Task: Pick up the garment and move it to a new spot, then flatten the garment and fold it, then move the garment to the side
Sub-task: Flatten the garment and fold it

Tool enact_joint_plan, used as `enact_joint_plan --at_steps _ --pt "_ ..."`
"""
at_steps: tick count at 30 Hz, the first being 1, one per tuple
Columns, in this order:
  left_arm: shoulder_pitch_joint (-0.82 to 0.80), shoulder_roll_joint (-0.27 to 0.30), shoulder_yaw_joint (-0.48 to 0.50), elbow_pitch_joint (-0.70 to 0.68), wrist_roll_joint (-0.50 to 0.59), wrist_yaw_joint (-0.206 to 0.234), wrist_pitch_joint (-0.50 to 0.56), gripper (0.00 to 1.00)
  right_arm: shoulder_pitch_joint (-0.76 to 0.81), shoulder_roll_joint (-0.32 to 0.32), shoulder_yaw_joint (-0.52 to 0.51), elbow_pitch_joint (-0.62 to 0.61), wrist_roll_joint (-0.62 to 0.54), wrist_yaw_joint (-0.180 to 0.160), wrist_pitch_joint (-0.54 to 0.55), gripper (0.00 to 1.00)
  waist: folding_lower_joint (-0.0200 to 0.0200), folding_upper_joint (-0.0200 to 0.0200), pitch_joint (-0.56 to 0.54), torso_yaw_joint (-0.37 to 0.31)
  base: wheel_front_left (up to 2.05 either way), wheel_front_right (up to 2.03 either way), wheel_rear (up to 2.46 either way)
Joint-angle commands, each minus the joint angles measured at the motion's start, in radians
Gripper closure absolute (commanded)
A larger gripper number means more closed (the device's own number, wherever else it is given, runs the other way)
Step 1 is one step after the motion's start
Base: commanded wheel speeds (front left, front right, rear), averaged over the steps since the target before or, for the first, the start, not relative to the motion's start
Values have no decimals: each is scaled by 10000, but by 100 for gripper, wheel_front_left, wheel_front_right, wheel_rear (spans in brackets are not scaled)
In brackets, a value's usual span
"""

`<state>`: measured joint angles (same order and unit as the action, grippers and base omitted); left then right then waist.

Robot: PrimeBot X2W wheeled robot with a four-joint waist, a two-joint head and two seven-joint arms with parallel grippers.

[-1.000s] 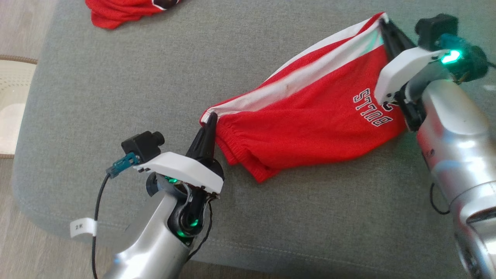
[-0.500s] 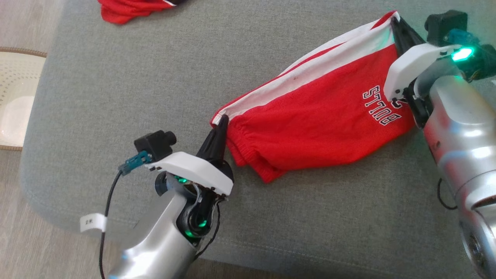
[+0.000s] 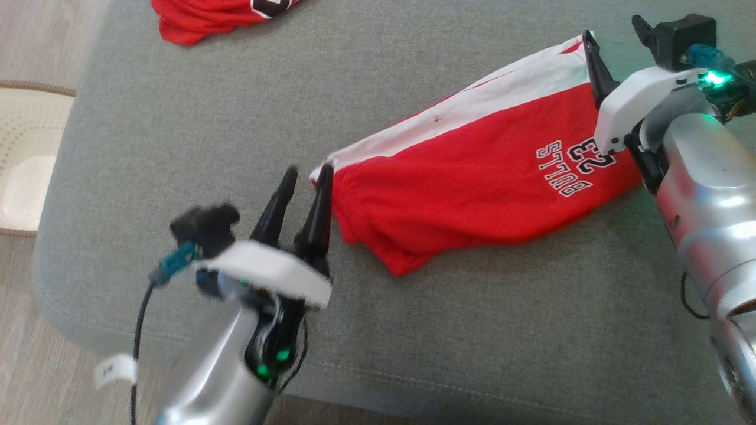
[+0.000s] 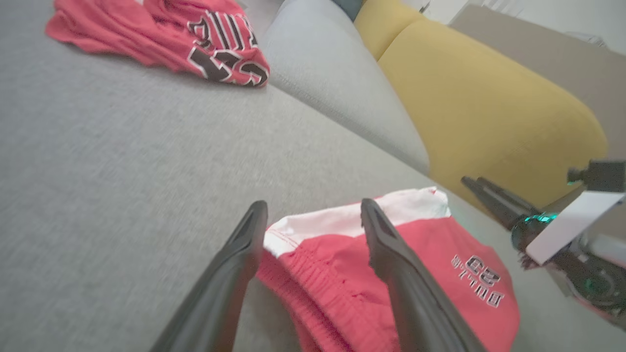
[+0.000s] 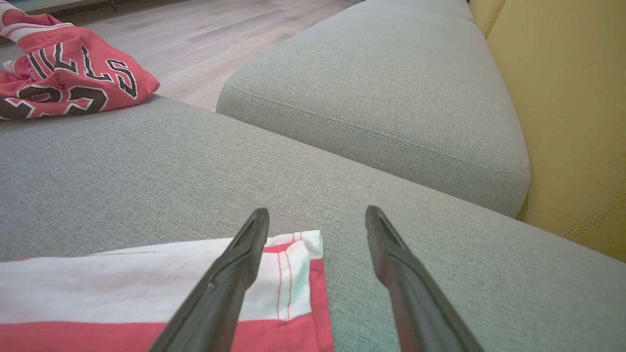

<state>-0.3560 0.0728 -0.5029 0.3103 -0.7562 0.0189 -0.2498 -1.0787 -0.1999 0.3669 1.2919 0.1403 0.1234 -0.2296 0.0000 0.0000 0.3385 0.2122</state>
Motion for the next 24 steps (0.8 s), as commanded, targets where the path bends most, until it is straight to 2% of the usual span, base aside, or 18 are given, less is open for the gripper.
enact_joint_plan --at_steps 1,9,17,24 --pt "66 257 298 -298 102 44 -119 0 -194 50 161 -183 74 73 -139 0 0 0 -33 -28 0 0 0" --pt "873 565 665 -1055 383 209 -119 0 -17 -98 702 -168 761 73 70 0 0 0 -297 -177 0 0 0" --pt "1591 661 1800 -2371 1495 510 -120 0 595 -202 1846 -548 1993 73 1432 0 0 0 -706 -124 0 0 0" --pt "2103 404 2322 -2804 2077 496 -120 0 902 -749 2351 -509 2770 73 2444 0 0 0 -651 275 0 0 0"
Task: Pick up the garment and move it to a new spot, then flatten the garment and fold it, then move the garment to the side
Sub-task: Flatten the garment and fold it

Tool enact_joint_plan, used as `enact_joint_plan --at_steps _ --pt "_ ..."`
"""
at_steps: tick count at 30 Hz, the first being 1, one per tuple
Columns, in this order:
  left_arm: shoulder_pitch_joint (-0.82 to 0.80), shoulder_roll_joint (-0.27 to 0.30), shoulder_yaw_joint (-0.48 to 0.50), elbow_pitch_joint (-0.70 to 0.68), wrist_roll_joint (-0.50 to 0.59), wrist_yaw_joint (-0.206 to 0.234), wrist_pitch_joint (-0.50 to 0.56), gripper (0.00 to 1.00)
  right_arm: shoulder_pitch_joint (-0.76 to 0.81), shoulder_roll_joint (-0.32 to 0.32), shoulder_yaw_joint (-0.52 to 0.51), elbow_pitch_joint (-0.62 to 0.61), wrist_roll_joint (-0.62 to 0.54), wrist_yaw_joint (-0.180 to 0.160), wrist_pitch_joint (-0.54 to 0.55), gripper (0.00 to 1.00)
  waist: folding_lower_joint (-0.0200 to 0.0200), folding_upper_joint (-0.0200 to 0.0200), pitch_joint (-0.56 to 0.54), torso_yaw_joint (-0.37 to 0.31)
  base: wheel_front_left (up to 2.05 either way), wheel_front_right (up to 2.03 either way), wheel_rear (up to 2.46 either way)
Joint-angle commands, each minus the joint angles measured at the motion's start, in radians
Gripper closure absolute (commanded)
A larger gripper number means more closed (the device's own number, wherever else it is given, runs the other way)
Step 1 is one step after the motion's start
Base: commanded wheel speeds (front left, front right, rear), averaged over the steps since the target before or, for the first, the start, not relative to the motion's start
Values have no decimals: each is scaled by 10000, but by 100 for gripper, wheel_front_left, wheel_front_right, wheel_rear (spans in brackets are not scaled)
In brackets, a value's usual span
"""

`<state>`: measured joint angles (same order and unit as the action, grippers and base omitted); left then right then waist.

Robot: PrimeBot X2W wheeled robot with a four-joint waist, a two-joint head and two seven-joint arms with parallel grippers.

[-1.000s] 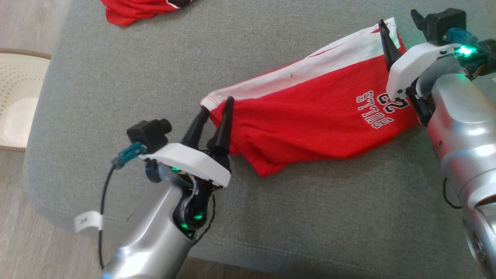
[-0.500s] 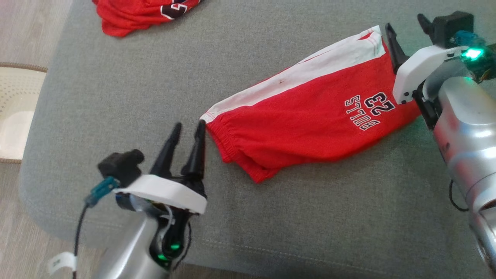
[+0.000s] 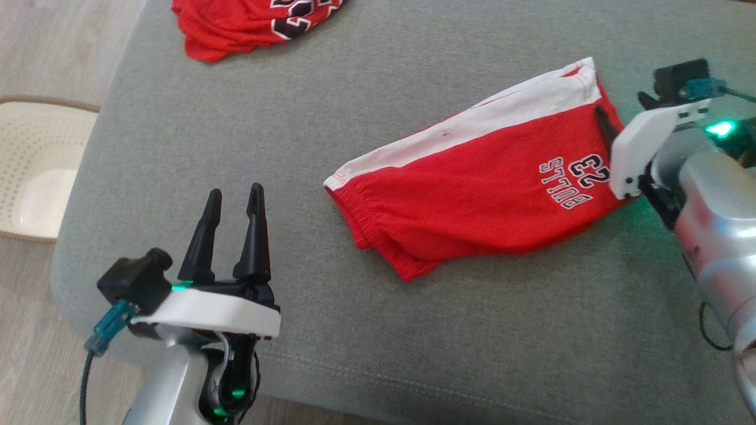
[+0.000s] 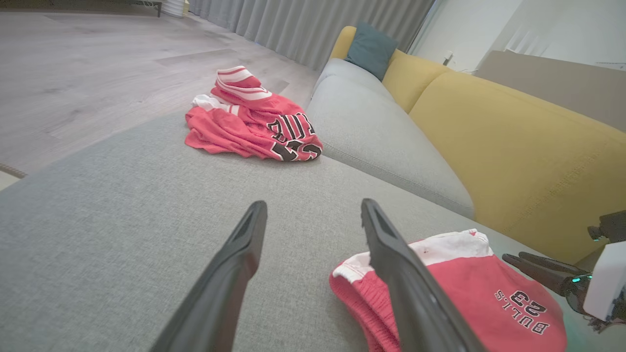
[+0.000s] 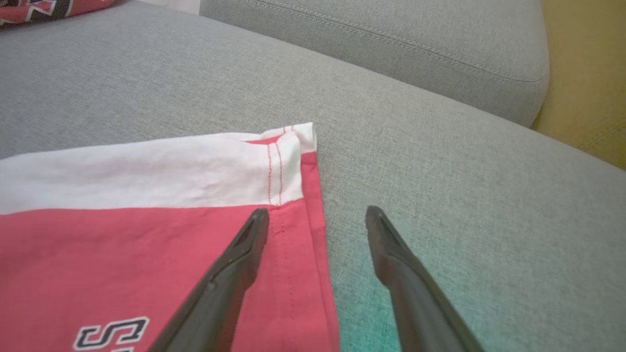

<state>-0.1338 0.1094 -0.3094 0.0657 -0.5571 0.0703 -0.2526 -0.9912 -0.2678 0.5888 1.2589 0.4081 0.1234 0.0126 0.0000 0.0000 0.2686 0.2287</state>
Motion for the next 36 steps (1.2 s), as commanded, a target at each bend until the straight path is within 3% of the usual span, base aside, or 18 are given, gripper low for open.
enact_joint_plan --at_steps 1,14,15,16,18,20,21,36 --pt "-69 7 441 -377 118 -38 -91 0 56 -137 162 -140 149 73 123 0 0 0 76 167 0 0 0" --pt "203 -281 1028 -423 338 -265 -91 0 371 -224 710 -245 1279 73 2600 0 0 0 162 244 0 0 0" --pt "200 -299 1066 -430 350 -271 -91 0 387 -246 786 -379 1367 73 2651 25 0 0 165 195 0 0 0" --pt "197 -314 1106 -437 361 -282 -91 0 407 -266 878 -510 1441 73 2688 40 0 0 171 139 0 0 0" --pt "186 -340 1178 -431 386 -314 -91 0 454 -289 1066 -761 1599 73 2751 63 0 0 174 18 0 0 0" --pt "159 -360 1260 -400 422 -347 -91 0 476 -292 1237 -974 1760 73 2792 80 0 0 175 -130 0 0 0" --pt "139 -371 1288 -393 438 -369 -91 0 480 -295 1302 -1065 1852 73 2781 98 0 0 180 -207 0 0 0" --pt "-22 -413 1658 -223 678 -578 -91 0 528 -114 2035 -1963 2896 73 1188 100 0 0 64 -1555 0 0 0"
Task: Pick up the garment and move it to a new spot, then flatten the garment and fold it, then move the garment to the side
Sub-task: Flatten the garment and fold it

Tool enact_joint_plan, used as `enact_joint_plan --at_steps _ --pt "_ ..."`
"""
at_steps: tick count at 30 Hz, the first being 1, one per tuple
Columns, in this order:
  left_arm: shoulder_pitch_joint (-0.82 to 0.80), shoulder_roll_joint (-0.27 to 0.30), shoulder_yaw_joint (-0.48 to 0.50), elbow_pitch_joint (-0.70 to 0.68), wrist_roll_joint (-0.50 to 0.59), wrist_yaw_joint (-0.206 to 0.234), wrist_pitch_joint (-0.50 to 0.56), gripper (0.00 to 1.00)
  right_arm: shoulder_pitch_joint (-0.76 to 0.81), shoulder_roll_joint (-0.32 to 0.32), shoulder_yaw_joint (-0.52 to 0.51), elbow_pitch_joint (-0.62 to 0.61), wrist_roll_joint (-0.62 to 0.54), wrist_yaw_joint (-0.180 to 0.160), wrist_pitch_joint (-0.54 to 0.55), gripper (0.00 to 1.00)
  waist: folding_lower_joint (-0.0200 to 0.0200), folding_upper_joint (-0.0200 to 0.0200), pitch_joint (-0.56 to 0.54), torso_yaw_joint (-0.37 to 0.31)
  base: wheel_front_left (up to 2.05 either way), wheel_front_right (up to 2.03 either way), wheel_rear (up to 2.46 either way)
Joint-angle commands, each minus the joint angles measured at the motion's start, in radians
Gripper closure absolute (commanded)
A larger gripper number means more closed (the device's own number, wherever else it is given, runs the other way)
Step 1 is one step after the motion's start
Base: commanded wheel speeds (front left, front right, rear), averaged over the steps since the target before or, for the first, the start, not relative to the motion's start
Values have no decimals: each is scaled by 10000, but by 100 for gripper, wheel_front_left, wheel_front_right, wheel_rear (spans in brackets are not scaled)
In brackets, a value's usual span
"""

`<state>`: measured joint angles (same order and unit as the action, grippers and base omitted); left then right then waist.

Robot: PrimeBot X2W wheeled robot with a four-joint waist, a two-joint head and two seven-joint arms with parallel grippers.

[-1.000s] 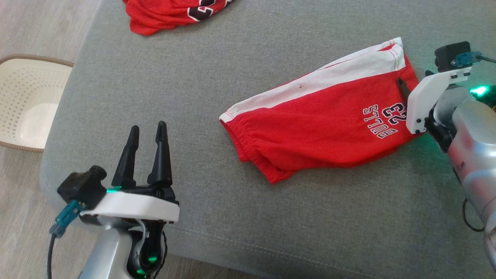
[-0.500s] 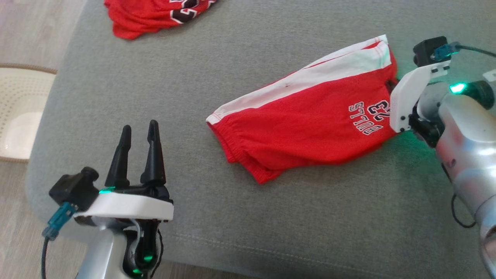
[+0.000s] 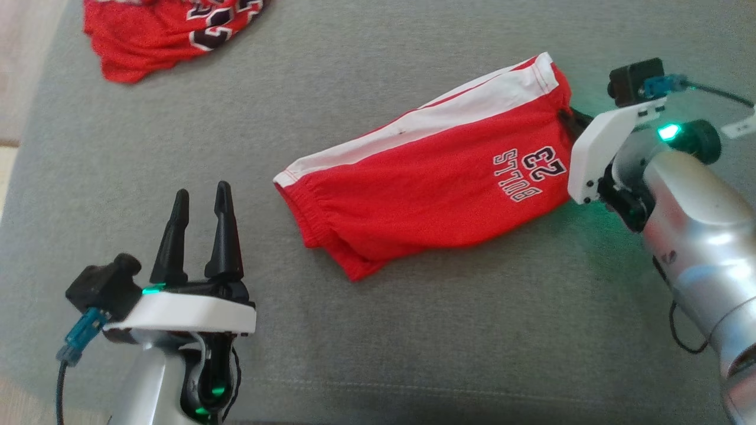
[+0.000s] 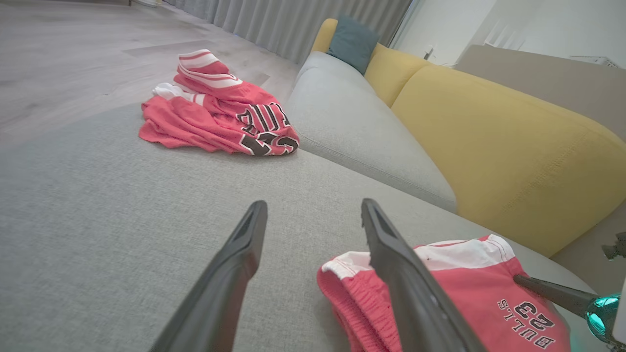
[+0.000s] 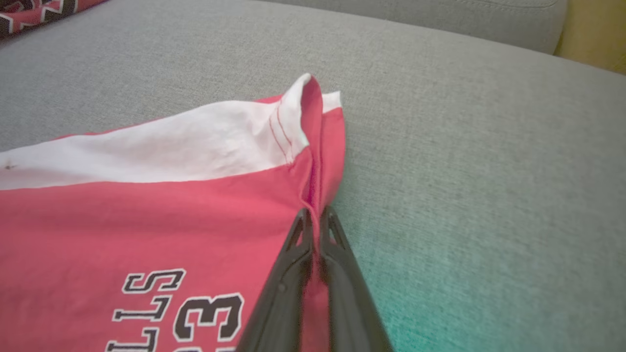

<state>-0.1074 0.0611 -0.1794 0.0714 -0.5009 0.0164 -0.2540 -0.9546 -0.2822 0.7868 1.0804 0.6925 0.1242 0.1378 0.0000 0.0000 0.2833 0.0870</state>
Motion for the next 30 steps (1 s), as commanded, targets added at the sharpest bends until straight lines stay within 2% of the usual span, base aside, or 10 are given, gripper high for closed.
enact_joint_plan --at_steps 1,8,15,30 --pt "-269 66 371 -275 123 -49 -78 0 223 19 94 -237 121 65 -223 100 0 0 -129 -244 0 0 0" --pt "-70 38 480 -344 166 -65 -78 0 846 144 186 -571 567 65 -1332 100 0 0 -464 -1105 0 0 0" --pt "87 21 510 -420 205 -72 -78 0 1264 335 46 -383 654 65 -2011 100 0 0 -696 -1740 0 0 0" --pt "236 112 425 -424 249 -56 -58 0 1558 505 -304 145 851 65 -2524 100 0 0 -917 -2091 0 0 0"
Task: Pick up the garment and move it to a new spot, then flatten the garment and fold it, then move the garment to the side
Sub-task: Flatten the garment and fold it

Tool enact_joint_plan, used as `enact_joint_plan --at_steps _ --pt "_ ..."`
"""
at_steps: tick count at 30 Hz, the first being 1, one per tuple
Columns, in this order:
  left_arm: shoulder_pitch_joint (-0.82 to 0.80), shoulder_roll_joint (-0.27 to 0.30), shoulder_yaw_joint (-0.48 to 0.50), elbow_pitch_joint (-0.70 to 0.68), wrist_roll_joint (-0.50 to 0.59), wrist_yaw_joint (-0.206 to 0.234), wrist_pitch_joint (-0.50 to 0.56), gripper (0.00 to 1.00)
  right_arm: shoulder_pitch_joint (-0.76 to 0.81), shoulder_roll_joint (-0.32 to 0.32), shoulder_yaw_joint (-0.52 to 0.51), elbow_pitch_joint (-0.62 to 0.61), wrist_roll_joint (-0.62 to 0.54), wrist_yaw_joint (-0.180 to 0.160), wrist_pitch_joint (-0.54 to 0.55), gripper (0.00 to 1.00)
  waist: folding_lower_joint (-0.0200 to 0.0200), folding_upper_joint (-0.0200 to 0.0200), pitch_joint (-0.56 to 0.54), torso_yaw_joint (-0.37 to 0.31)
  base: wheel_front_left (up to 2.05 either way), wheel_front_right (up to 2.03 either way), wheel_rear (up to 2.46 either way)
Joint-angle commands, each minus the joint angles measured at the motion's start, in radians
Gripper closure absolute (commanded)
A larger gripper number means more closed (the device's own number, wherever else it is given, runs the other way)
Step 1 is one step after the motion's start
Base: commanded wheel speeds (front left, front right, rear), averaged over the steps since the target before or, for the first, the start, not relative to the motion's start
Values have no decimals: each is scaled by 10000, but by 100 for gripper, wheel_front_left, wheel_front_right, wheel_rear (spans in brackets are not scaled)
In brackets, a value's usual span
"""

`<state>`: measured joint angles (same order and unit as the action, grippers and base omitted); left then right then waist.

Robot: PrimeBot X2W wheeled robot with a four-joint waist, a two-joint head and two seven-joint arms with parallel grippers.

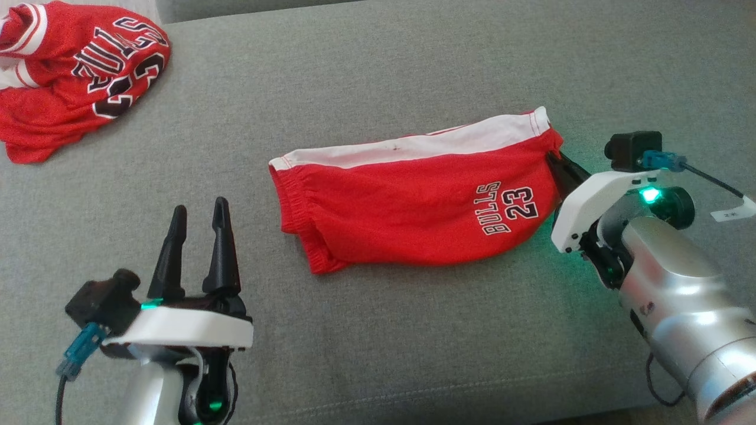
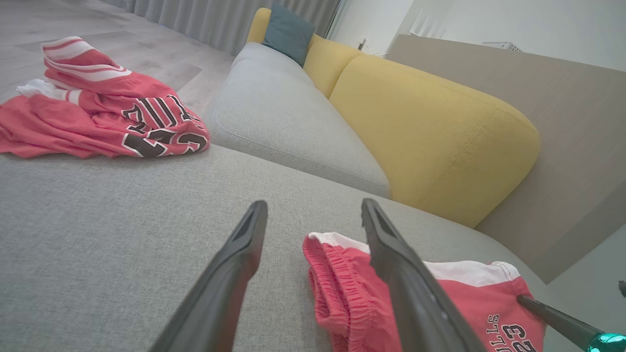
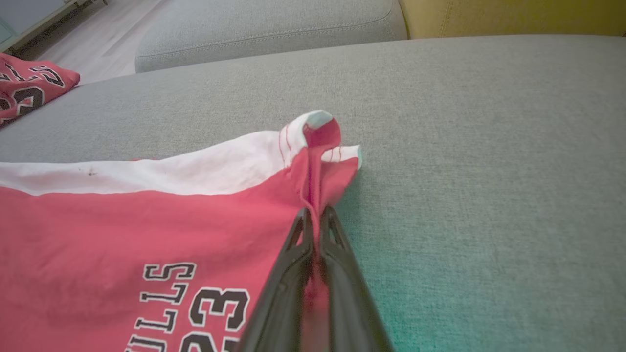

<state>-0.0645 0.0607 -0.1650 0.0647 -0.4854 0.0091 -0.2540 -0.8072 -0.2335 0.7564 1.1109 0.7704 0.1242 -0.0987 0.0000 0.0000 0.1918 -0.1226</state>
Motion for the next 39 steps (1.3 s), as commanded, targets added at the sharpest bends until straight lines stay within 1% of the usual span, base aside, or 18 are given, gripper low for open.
enact_joint_plan --at_steps 1,5,9,18,23,26,31,34,39 --pt "-190 124 275 -362 91 23 -48 0 75 42 -13 -144 79 65 -194 100 0 0 -14 10 0 0 0" --pt "-172 161 276 -370 64 38 -36 0 -1 215 0 -352 161 65 -278 100 0 0 -77 76 0 0 0" --pt "-164 161 272 -310 20 33 -40 0 -22 385 300 -883 103 65 -287 100 0 0 -210 238 0 0 0" --pt "-35 113 220 -264 -65 65 -53 0 243 841 1175 -2852 282 65 131 100 0 0 -606 741 0 0 0" --pt "14 91 187 -249 -105 49 -59 0 557 1217 1496 -3718 572 65 478 100 0 0 -690 1073 0 0 0" --pt "15 77 155 -270 -112 58 -62 0 689 1451 1562 -3855 678 65 558 100 0 0 -643 1286 0 0 0" --pt "-51 55 60 -243 -124 39 -65 0 653 1754 1609 -3671 858 65 582 100 0 0 -498 1661 0 0 0" --pt "-102 40 -23 -198 -127 29 -66 0 583 1815 1681 -3458 987 65 565 100 0 0 -429 1885 0 0 0" --pt "-199 12 -171 -95 -140 17 -69 0 510 1828 2059 -3443 1465 65 505 100 0 0 -341 2222 0 0 0"
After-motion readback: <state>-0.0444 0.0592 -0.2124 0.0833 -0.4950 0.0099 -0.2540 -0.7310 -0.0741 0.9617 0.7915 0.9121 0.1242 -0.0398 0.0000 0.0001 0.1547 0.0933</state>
